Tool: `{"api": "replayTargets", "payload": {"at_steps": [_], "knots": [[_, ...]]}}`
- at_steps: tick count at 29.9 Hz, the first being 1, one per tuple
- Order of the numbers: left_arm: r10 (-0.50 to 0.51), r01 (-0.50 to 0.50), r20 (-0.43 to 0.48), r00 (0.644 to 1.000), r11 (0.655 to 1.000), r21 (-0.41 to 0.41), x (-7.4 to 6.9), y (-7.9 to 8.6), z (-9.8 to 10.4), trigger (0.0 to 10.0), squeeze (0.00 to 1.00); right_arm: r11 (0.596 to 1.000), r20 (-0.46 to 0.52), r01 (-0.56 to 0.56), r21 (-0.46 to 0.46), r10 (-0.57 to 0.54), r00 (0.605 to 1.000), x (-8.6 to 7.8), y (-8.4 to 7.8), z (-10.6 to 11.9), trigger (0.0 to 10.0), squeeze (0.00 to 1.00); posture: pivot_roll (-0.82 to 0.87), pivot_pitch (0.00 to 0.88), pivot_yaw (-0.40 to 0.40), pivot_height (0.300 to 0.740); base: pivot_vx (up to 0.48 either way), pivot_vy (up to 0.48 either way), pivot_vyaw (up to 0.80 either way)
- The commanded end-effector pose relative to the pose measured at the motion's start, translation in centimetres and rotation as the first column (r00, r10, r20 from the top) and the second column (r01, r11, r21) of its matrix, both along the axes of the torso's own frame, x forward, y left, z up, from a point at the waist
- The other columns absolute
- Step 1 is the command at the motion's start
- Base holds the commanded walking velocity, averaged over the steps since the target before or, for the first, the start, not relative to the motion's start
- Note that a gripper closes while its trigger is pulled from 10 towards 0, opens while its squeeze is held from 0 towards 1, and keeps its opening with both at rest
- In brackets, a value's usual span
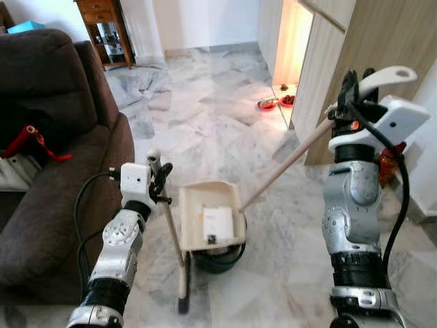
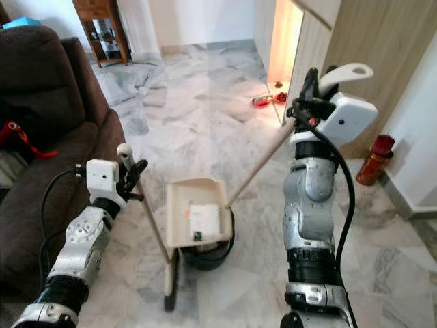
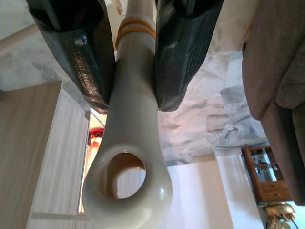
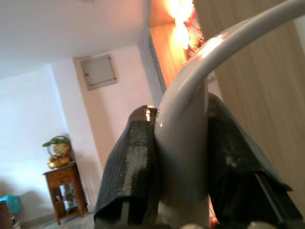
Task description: Sweep floor
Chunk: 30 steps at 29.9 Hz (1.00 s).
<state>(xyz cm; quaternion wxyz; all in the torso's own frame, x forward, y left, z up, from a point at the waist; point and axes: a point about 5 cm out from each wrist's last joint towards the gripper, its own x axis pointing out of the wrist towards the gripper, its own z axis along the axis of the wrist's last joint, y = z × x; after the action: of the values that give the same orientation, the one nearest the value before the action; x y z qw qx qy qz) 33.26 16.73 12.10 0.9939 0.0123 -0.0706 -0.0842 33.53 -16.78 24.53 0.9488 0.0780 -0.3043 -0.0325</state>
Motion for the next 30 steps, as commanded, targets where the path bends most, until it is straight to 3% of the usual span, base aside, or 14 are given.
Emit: {"api": "replayTargets", "payload": {"at_steps": [1, 6, 12, 20, 30], "knots": [[0.002, -0.002, 0.047, 0.999, 1.000, 0.010, 0.2, 0.2, 1.0, 10.0, 0.00, 0.999, 0.111, -0.029, 0.021, 0.027, 0.993, -0.7, 0.8, 2.2, 10.0, 0.00, -0.04, 0.000, 0.060, 0.740, 0.000, 0.000, 0.00], [0.016, -0.017, 0.040, 0.999, 1.000, 0.019, 0.1, 0.4, 0.9, 10.0, 0.00, 0.999, 0.108, -0.035, 0.026, 0.032, 0.994, -0.7, 0.9, 2.1, 10.0, 0.00, -0.04, 0.000, 0.059, 0.740, 0.000, 0.000, 0.00], [0.113, -0.115, 0.028, 0.993, 0.990, 0.086, -0.7, 2.7, 0.2, 10.0, 0.00, 0.999, 0.115, -0.028, 0.027, 0.024, 0.993, -0.7, 0.8, 2.4, 10.0, 0.00, -0.05, 0.000, 0.060, 0.740, 0.000, 0.000, 0.00], [0.162, -0.167, 0.048, 0.986, 0.978, 0.128, -3.0, 5.2, 0.4, 10.0, 0.00, 0.999, 0.113, -0.023, 0.029, 0.020, 0.993, -0.8, 0.6, 2.3, 10.0, 0.00, -0.03, 0.000, 0.057, 0.740, 0.000, 0.000, 0.00], [0.182, -0.189, 0.062, 0.981, 0.975, 0.118, -3.5, 5.1, 0.8, 10.0, 0.00, 0.999, 0.110, -0.025, 0.026, 0.022, 0.994, -0.6, 0.6, 2.4, 10.0, 0.00, -0.03, 0.000, 0.049, 0.740, 0.084, 0.000, 0.00]]}}
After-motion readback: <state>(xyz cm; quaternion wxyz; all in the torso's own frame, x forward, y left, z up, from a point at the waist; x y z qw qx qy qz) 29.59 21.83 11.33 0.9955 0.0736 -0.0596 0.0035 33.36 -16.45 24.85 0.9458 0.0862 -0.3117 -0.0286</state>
